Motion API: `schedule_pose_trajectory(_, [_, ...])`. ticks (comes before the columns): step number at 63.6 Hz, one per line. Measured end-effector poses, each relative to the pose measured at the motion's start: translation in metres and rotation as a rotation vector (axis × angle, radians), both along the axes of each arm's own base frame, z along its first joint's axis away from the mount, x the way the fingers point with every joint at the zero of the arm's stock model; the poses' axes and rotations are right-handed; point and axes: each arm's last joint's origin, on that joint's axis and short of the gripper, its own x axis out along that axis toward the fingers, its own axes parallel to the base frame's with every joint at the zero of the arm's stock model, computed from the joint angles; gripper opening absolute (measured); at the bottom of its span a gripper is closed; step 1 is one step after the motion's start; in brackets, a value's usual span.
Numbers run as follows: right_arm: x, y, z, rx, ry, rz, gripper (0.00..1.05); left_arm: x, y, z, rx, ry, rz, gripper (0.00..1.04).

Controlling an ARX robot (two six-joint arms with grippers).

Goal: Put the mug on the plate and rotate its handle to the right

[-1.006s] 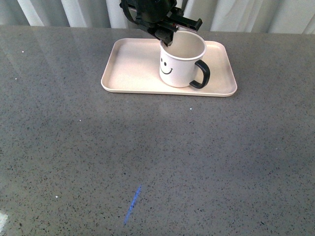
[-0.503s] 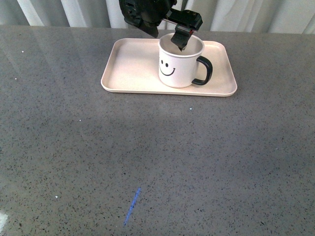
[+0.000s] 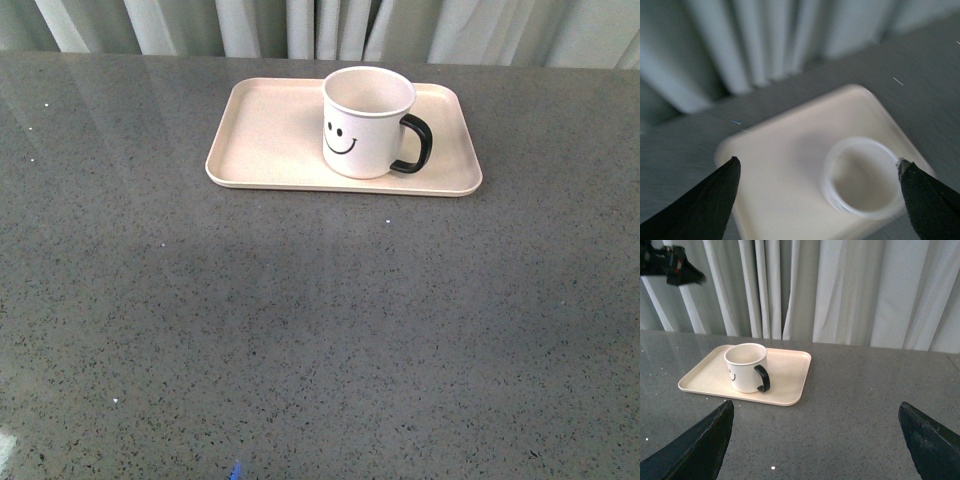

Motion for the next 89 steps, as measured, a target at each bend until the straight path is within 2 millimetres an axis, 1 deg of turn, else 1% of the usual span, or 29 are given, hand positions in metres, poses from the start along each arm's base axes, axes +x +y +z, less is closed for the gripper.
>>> schedule_pose_trajectory(3, [0.000, 0.000, 0.000, 0.000, 0.000, 0.000, 0.96, -0.017, 0.015, -0.001, -0.029, -0.109, 0.124, 0.74])
schedule_pose_trajectory(6, [0.000, 0.000, 0.000, 0.000, 0.000, -0.002, 0.96, -0.040, 0.035, -0.002, -0.068, -0.207, 0.218, 0.65])
schedule_pose_trajectory(12, [0.000, 0.000, 0.000, 0.000, 0.000, -0.002, 0.96, -0.079, 0.066, -0.007, -0.121, -0.306, 0.266, 0.49])
schedule_pose_trajectory(13, [0.000, 0.000, 0.000, 0.000, 0.000, -0.002, 0.96, -0.083, 0.069, -0.008, -0.124, -0.311, 0.270, 0.47])
schedule_pose_trajectory(15, [0.000, 0.000, 0.000, 0.000, 0.000, -0.001, 0.96, -0.096, 0.078, -0.014, -0.127, -0.316, 0.274, 0.40])
schedule_pose_trajectory(16, [0.000, 0.000, 0.000, 0.000, 0.000, -0.001, 0.96, -0.100, 0.080, -0.016, -0.127, -0.315, 0.274, 0.38])
schedule_pose_trajectory(24, [0.000, 0.000, 0.000, 0.000, 0.000, -0.001, 0.96, -0.134, 0.099, -0.047, -0.106, -0.252, 0.273, 0.15])
schedule_pose_trajectory(27, [0.000, 0.000, 0.000, 0.000, 0.000, -0.001, 0.96, -0.144, 0.103, -0.052, -0.104, -0.242, 0.268, 0.08])
schedule_pose_trajectory(29, [0.000, 0.000, 0.000, 0.000, 0.000, -0.001, 0.96, -0.152, 0.107, -0.055, -0.107, -0.240, 0.266, 0.01])
schedule_pose_trajectory(34, [0.000, 0.000, 0.000, 0.000, 0.000, -0.001, 0.96, -0.173, 0.115, -0.059, -0.112, -0.251, 0.259, 0.01])
schedule_pose_trajectory(39, [0.000, 0.000, 0.000, 0.000, 0.000, -0.001, 0.96, -0.186, 0.122, -0.062, -0.112, -0.252, 0.263, 0.01])
schedule_pose_trajectory(48, [0.000, 0.000, 0.000, 0.000, 0.000, -0.001, 0.96, -0.207, 0.131, -0.070, -0.110, -0.249, 0.272, 0.01])
schedule_pose_trajectory(63, [0.000, 0.000, 0.000, 0.000, 0.000, -0.001, 0.96, -0.239, 0.141, -0.078, -0.111, -0.248, 0.264, 0.01])
schedule_pose_trajectory(65, [0.000, 0.000, 0.000, 0.000, 0.000, -0.001, 0.96, -0.242, 0.144, -0.079, -0.114, -0.246, 0.248, 0.01])
schedule_pose_trajectory(71, [0.000, 0.000, 0.000, 0.000, 0.000, -0.001, 0.96, -0.251, 0.151, -0.081, -0.111, -0.247, 0.274, 0.01])
schedule_pose_trajectory(75, [0.000, 0.000, 0.000, 0.000, 0.000, -0.001, 0.96, -0.258, 0.151, -0.086, -0.114, -0.267, 0.270, 0.01])
schedule_pose_trajectory(80, [0.000, 0.000, 0.000, 0.000, 0.000, -0.001, 0.96, -0.265, 0.151, -0.093, -0.110, -0.240, 0.269, 0.01])
schedule_pose_trajectory(89, [0.000, 0.000, 0.000, 0.000, 0.000, -0.001, 0.96, -0.273, 0.151, -0.091, -0.111, -0.247, 0.268, 0.01])
